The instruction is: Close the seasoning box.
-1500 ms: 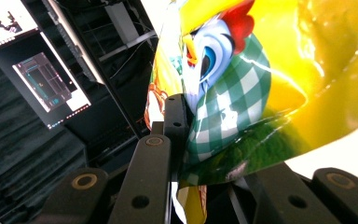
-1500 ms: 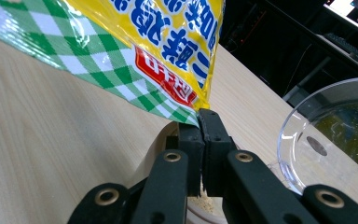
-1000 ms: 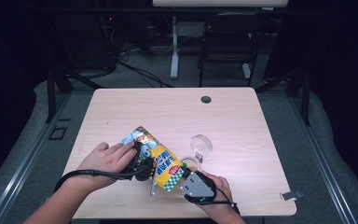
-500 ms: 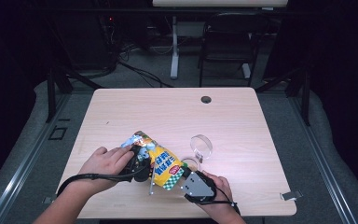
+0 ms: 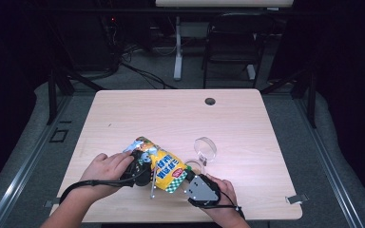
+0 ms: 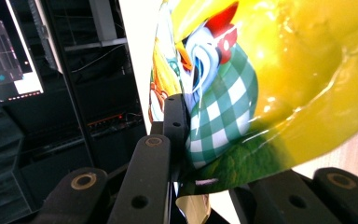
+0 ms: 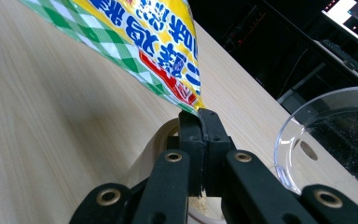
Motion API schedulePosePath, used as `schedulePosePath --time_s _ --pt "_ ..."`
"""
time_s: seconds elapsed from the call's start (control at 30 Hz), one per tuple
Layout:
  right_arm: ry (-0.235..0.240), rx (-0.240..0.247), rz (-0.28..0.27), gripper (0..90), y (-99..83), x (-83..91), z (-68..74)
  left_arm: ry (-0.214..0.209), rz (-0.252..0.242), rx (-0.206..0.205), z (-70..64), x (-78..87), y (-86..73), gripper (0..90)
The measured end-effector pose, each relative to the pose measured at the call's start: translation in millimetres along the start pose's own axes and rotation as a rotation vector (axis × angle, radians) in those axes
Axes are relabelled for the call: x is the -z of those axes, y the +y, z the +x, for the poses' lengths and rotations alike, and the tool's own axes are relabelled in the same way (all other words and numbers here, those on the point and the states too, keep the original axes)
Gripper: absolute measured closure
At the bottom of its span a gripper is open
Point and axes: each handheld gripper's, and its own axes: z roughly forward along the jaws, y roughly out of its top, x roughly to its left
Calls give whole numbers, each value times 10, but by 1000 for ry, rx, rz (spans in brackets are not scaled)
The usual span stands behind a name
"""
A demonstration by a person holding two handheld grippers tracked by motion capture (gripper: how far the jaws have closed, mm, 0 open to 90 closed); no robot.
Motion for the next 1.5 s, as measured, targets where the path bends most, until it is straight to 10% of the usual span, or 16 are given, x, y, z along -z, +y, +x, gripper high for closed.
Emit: schedulePosePath --time_s 0.6,1.5 --pt "6 18 10 896 39 20 -11 -12 -52 101 -114 -87 -57 814" --pt "-4 195 60 900 222 46 -40 -81 -93 227 -251 -190 -100 801"
